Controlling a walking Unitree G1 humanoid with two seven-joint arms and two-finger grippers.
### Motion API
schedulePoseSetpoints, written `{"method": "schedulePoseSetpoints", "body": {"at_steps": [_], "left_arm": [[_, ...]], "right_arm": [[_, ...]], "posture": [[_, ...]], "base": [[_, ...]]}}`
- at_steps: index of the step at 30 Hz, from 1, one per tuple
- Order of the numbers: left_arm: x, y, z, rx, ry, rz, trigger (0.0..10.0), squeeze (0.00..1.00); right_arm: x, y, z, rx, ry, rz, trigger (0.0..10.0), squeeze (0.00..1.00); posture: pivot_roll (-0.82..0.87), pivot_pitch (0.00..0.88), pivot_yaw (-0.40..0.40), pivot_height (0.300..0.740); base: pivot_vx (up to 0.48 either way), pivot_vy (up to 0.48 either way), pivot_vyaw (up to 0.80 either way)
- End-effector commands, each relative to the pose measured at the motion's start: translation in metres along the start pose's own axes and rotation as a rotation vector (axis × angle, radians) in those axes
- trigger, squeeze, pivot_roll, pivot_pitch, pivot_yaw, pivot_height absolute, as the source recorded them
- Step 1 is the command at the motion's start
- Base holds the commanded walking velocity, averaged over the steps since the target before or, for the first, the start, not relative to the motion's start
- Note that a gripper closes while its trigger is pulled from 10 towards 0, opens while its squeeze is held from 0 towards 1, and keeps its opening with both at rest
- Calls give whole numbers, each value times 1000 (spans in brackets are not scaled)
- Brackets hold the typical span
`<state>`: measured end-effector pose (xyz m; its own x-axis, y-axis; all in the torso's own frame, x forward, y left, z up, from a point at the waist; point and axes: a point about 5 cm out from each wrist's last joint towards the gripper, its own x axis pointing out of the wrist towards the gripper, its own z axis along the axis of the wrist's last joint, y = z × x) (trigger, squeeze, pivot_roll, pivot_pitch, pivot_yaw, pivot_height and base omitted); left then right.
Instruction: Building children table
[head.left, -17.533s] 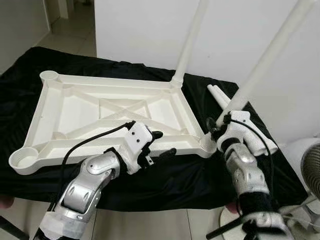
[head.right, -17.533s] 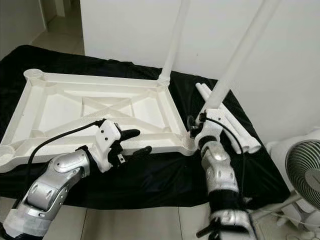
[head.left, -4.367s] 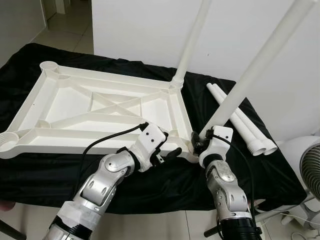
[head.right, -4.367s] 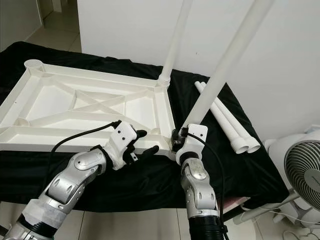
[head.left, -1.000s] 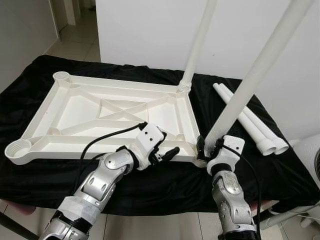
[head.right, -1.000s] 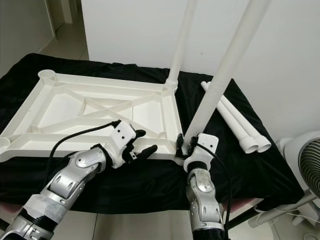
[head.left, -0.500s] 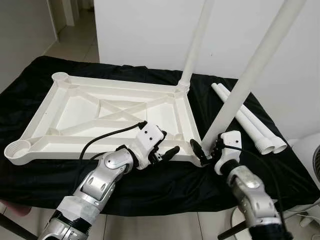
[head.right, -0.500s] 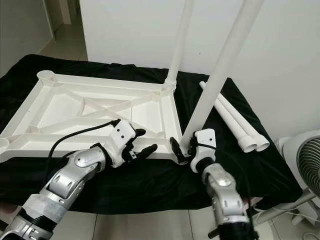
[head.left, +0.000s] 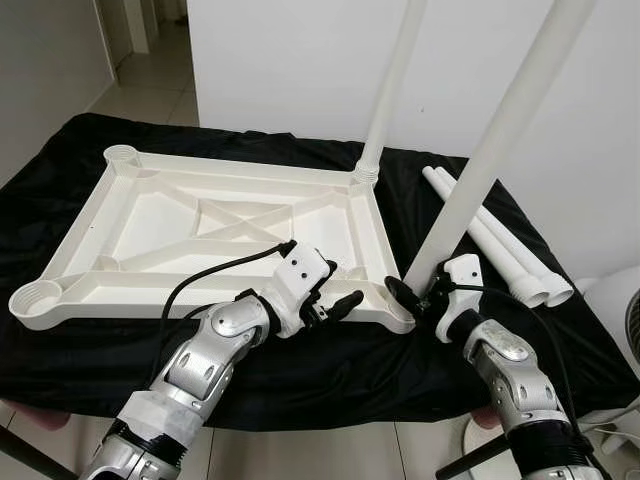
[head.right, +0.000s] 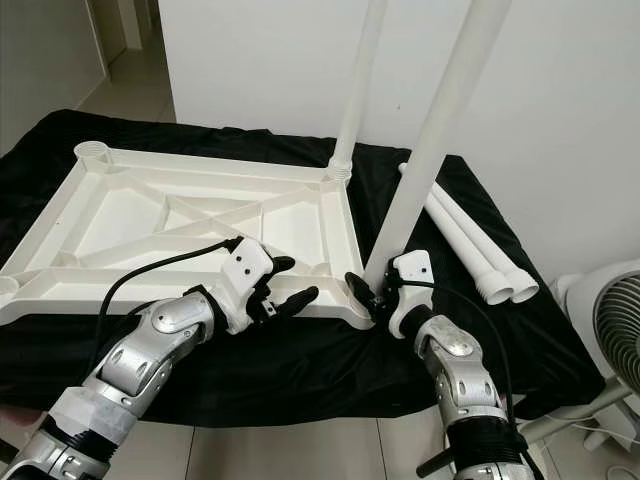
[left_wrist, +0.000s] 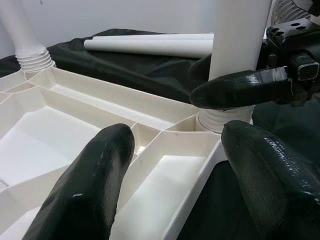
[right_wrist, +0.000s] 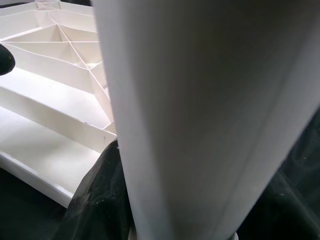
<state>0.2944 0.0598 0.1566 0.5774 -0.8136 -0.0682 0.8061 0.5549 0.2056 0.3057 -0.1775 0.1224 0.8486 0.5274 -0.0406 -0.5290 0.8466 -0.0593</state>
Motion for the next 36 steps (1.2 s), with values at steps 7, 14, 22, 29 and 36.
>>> {"method": "schedulePoseSetpoints", "body": {"at_steps": [7, 14, 22, 29, 36], "left_arm": [[3, 0, 2, 4, 5, -74, 10000, 0], [1, 3, 1, 13, 6, -52, 10000, 0], [-3, 7, -4, 29, 34, -22, 10000, 0], [-3, 10, -4, 26, 35, 4, 10000, 0], [-1, 16, -5, 61, 57, 13, 10000, 0]], "right_arm": [[-3, 4, -21, 92, 70, -174, 10000, 0], [2, 4, -22, 99, 126, -419, 10000, 0], [4, 16, -19, 181, 90, -658, 10000, 0], [11, 33, -4, 234, -35, -657, 10000, 1000], [1, 22, 6, 211, -110, -668, 10000, 1000]], "posture": [[26, 23, -112, 740], [31, 23, -114, 740], [45, 18, -136, 740], [46, 6, -130, 740], [44, 0, -130, 740]], "base": [[0, 0, 0], [0, 0, 0], [0, 0, 0], [0, 0, 0], [0, 0, 0]]}}
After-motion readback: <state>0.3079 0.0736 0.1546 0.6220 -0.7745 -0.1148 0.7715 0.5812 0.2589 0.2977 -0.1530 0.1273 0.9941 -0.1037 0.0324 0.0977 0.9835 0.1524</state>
